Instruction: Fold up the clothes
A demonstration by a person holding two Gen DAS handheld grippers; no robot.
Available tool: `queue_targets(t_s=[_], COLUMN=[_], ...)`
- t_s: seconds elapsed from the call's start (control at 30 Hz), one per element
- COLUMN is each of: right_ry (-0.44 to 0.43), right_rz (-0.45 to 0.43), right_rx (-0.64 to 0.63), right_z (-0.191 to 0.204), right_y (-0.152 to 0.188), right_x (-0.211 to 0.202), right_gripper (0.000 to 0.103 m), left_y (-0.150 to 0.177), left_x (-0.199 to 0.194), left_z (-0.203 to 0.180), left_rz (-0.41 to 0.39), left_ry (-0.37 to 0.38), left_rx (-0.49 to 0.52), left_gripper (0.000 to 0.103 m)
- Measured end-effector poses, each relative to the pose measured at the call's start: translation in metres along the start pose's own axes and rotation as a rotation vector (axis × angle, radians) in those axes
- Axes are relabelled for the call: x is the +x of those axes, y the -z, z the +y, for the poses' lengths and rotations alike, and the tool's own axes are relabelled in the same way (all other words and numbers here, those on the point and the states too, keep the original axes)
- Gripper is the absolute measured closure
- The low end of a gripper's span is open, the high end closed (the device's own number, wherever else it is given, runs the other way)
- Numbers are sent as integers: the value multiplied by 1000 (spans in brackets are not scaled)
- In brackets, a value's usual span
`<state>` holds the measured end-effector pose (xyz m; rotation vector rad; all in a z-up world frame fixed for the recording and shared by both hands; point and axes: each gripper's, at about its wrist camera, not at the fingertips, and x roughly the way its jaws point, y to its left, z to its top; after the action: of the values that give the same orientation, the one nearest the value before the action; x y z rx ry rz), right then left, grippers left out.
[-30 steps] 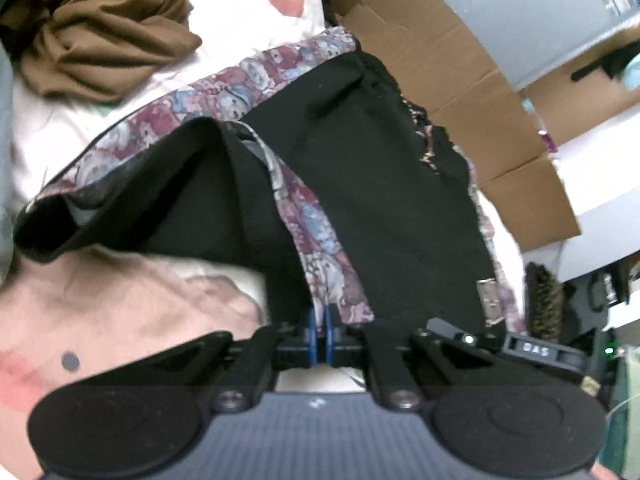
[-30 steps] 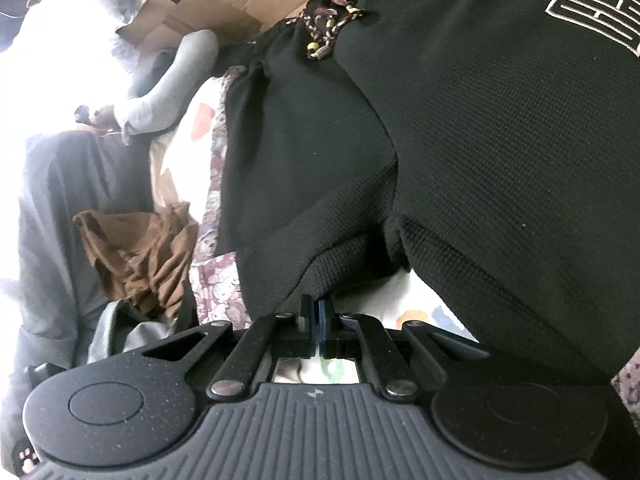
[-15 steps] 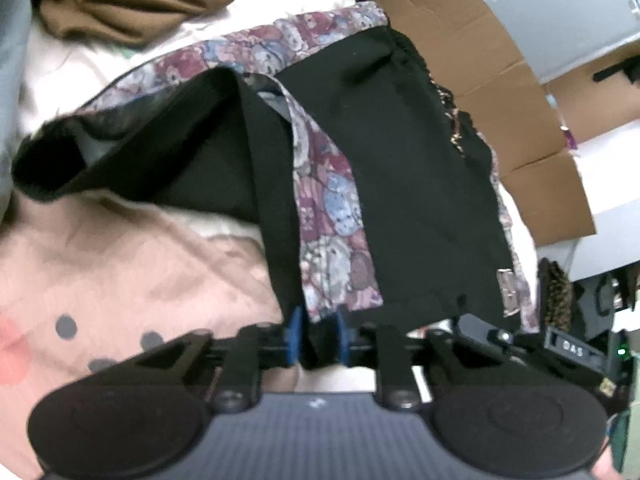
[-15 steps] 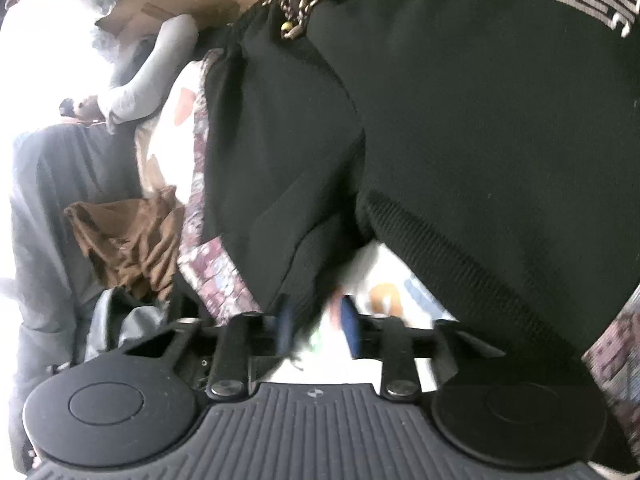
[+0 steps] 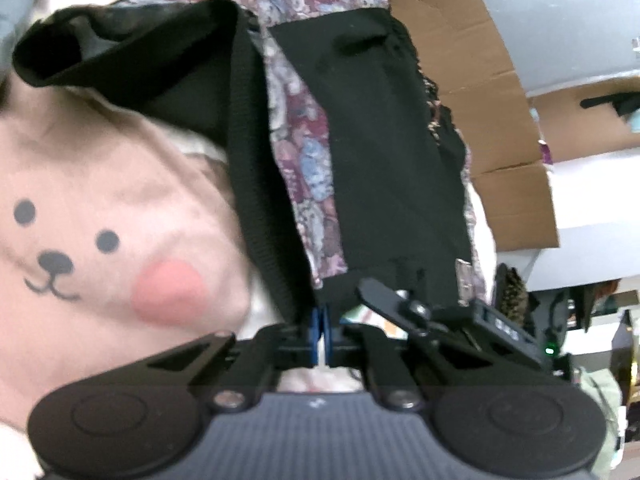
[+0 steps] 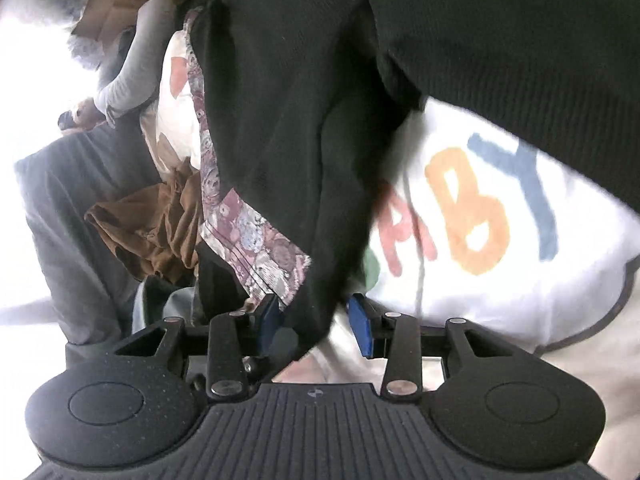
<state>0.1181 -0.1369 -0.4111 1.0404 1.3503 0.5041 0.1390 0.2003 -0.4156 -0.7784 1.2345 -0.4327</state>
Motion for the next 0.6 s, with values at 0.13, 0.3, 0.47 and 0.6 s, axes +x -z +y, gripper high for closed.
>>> queue_targets(t_s=[0.13,0.3,0.47,0.6], right_ry=[-21,-62,-48,0], right_rz=[4,-2,-4,1], right_rx=[27,103,121,86], right_z=[0,-6,-7,-3], right_y=[5,14,23,26], right_x=[2,1,-3,-11], right_gripper=[49,49,80,100], left_y=[8,21,32,38], left_x=[-6,-7,-5,-2], left_z=[0,-10,-22,-22], left_rz=[-4,11,67,119], left_ry=[59,72,90,97], left_rx=[-36,17,85,99], left_gripper=[101,101,101,101])
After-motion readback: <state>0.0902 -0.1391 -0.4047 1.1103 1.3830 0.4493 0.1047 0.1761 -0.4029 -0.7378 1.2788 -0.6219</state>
